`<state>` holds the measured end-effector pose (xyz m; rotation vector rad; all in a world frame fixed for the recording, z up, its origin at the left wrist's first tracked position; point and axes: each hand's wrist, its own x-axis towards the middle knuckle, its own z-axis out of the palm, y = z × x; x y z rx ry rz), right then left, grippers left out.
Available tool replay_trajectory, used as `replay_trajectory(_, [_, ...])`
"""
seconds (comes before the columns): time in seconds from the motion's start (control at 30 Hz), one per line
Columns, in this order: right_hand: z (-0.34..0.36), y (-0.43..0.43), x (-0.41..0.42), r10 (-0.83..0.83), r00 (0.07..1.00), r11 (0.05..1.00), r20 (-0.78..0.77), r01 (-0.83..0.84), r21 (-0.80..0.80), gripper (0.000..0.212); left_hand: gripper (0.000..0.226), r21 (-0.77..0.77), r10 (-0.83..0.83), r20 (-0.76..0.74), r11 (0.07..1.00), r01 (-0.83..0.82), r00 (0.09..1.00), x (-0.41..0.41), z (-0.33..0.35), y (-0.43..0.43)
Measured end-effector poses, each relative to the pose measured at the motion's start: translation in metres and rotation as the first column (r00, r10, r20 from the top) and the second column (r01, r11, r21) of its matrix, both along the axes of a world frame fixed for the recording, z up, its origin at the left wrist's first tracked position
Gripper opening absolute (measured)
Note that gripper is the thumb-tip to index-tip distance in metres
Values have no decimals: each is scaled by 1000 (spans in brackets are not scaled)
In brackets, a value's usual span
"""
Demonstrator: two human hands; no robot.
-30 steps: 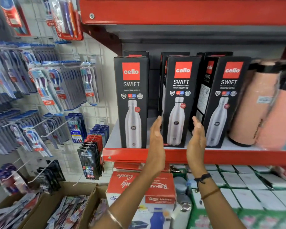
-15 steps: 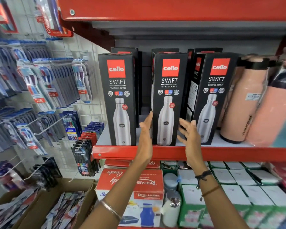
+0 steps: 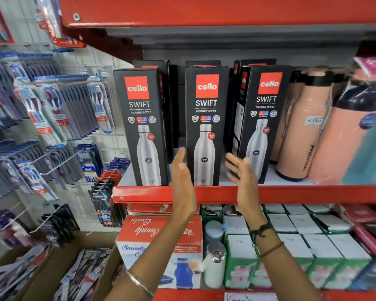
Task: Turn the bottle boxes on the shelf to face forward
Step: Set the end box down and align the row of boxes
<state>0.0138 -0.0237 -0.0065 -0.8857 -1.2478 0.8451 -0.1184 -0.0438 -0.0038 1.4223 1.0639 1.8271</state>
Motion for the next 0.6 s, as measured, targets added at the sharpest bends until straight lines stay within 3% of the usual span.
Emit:
replay_trajectory(0.07, [-2, -1, 12, -108, 994, 984, -26, 110, 139, 60, 71, 176, 65, -35, 983, -58, 997, 13, -1, -6])
replay_trajectory(0.17, [-2, 6, 38, -219, 970, 928, -104, 240, 286, 57, 67, 339, -8, -222, 937, 85, 975, 42, -1, -9])
replay_trajectory(0.27, [2, 18, 63, -263, 954, 929, -140, 290, 229, 60, 71, 189, -203, -298, 945, 266, 933, 74, 2, -1])
replay_trajectory(0.4, [4, 34, 86, -230, 971, 972, -70, 233, 30, 68, 82, -62, -207, -225, 978, 198, 952, 102, 4, 28])
replay_trajectory(0.6, [6, 42, 101, -125, 991, 990, -56, 121, -72, 62, 49, -232, -284, -14, 933, 274, 959, 110, 24, 43])
